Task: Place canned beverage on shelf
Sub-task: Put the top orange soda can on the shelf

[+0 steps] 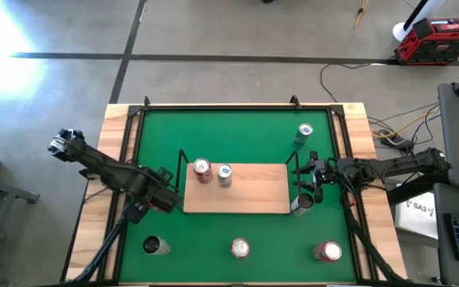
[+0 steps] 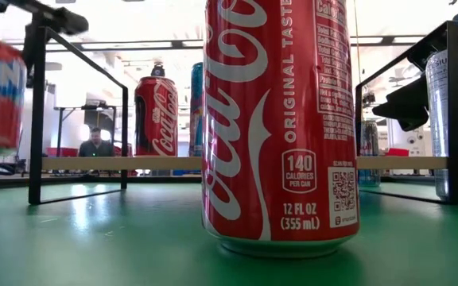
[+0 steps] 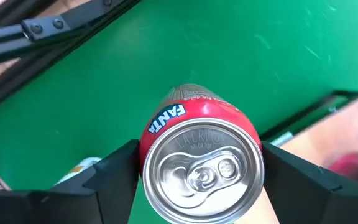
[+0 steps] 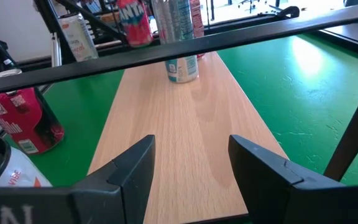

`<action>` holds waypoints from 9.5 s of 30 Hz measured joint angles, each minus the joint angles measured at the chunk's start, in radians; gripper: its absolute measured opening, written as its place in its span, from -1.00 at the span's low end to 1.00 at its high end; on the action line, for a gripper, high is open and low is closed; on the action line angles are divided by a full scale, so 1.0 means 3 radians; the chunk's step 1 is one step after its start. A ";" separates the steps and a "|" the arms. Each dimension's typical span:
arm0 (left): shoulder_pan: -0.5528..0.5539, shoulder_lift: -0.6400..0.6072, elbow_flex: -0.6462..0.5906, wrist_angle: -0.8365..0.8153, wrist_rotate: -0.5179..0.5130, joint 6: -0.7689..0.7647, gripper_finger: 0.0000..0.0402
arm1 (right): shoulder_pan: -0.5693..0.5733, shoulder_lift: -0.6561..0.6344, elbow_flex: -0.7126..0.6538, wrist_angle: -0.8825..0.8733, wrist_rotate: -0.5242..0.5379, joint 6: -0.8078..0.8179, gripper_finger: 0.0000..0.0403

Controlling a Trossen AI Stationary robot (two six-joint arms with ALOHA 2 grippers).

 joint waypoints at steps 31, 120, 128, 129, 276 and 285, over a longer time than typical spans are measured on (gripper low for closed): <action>-0.0544 0.1654 0.2035 -0.0072 -0.0807 0.2311 0.39 | 0.0000 0.0000 -0.0001 0.0001 0.0001 0.0000 -0.03; 0.0638 0.2476 0.2861 0.0097 -0.0965 0.4476 0.98 | 0.0000 0.0000 0.0000 0.0000 0.0001 0.0000 -0.03; 0.0388 0.2579 0.2834 0.0092 -0.1521 0.3973 0.99 | 0.0001 0.0000 -0.0001 0.0001 0.0000 -0.0001 -0.03; 0.0371 0.2605 0.2836 0.0089 -0.1580 0.3945 0.99 | 0.0000 0.0000 0.0000 0.0000 0.0000 0.0000 -0.03; 0.1090 0.3065 0.3611 0.0621 -0.0147 0.4783 0.95 | 0.0000 -0.0001 -0.0001 0.0011 0.0001 -0.0001 -0.03; 0.1090 0.3065 0.3611 0.0626 -0.0400 0.4817 0.91 | 0.0001 -0.0001 -0.0001 0.0011 0.0001 0.0000 -0.03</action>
